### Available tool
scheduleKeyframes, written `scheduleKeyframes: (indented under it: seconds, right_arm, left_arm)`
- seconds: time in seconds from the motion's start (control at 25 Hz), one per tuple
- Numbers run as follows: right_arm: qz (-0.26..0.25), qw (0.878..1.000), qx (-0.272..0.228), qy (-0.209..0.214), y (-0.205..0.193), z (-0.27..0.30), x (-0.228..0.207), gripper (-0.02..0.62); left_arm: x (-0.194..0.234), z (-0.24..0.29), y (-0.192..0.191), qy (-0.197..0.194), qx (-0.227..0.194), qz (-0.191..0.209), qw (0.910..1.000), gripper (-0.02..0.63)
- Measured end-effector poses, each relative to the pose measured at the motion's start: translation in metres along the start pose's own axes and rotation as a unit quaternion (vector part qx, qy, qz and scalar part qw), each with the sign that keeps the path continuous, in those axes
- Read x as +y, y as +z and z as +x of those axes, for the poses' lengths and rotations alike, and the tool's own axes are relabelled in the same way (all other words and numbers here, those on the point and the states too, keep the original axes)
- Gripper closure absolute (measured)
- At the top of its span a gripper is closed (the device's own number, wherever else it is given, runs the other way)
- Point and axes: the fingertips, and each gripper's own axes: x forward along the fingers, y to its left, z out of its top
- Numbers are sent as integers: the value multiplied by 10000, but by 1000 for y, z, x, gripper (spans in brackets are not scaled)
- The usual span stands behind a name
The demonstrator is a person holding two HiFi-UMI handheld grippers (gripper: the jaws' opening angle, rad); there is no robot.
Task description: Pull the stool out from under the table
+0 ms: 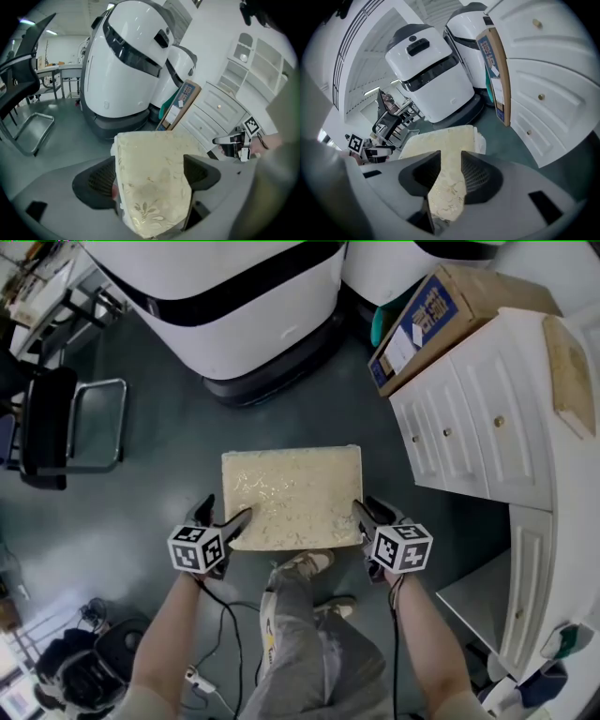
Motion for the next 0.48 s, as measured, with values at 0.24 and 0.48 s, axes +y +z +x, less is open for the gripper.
scheduleKeyframes:
  seconds: [0.24,0.48]
  right_arm:
    - [-389,9961,-740,-270,58,-69,20,548]
    - [-533,9851,-1606,-322,118,-158,54,566]
  left_arm:
    - [-66,-25,57,-532,-131,373,9978,294]
    - [-143,-49,127,-913,-465,848,9911,386]
